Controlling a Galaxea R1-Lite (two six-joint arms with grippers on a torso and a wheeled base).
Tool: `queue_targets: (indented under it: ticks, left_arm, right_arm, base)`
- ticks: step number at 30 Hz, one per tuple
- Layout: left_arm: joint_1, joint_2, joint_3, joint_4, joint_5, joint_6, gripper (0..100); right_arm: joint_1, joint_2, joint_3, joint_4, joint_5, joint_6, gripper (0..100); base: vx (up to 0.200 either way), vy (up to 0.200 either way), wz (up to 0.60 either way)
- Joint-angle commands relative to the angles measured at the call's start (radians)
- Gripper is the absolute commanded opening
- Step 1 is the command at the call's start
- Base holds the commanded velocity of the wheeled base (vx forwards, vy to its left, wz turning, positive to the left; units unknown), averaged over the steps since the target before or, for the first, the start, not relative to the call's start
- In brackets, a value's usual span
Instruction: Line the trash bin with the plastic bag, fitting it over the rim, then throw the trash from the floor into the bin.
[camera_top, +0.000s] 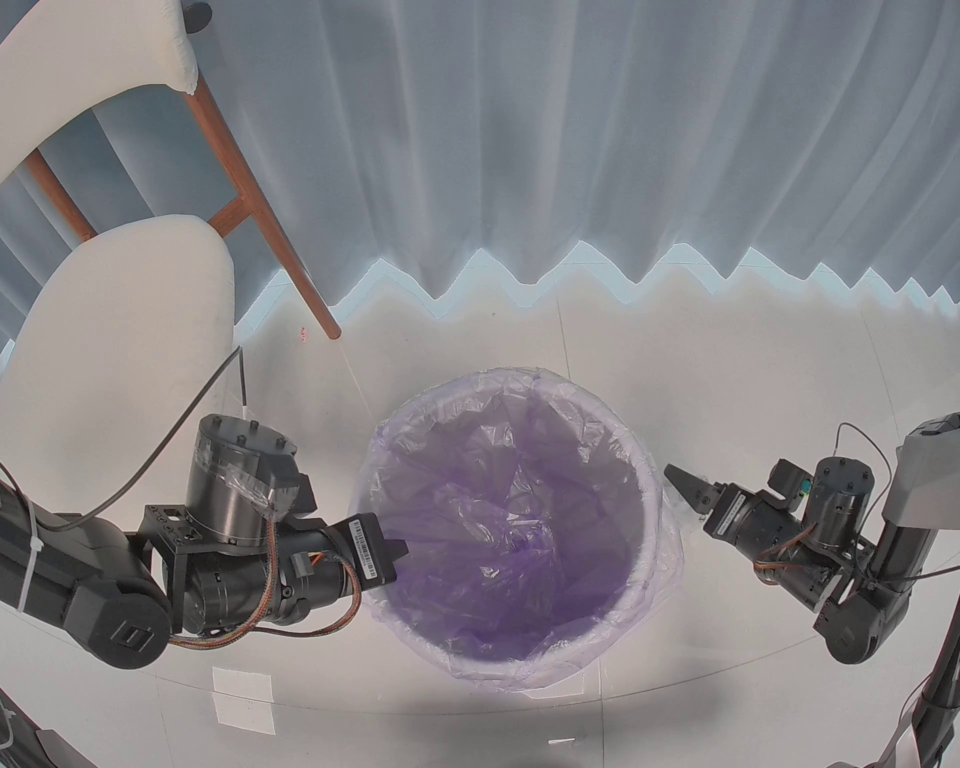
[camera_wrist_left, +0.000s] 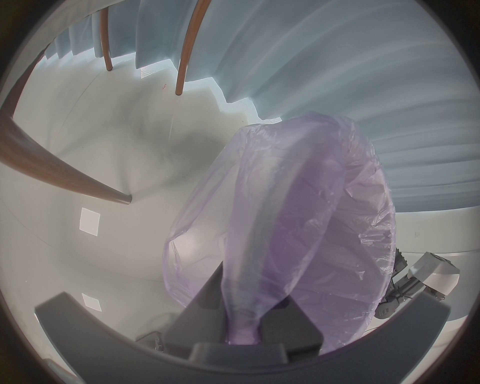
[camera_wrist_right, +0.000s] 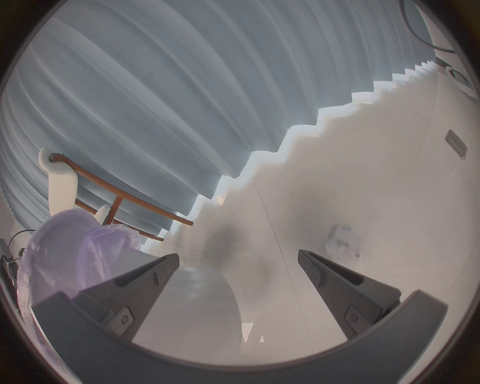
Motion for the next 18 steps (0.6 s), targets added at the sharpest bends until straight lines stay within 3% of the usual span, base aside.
queue_targets:
  ticks: [1, 8, 17, 18]
  left_arm:
    - [0.002, -0.001, 0.000, 0.000, 0.000, 0.001, 0]
    - [0.004, 0.008, -0.002, 0.001, 0.003, 0.030, 0]
    - [0.005, 0.014, -0.008, 0.003, 0.004, 0.045, 0]
    - [0.005, 0.022, -0.011, 0.001, 0.004, 0.048, 0]
  right_arm:
    - [-0.013, -0.084, 0.121, -0.018, 0.006, 0.024, 100]
    - [0.016, -0.183, 0.225, -0.018, 0.078, 0.013, 100]
    - [0.051, -0.231, 0.259, -0.018, 0.129, -0.086, 100]
    - [0.051, -0.231, 0.265, -0.018, 0.164, -0.128, 100]
  base:
    - [0.000, 0.000, 0.00]
    - [0.000, 0.000, 0.00]
    - [0.000, 0.000, 0.00]
    - [0.000, 0.000, 0.00]
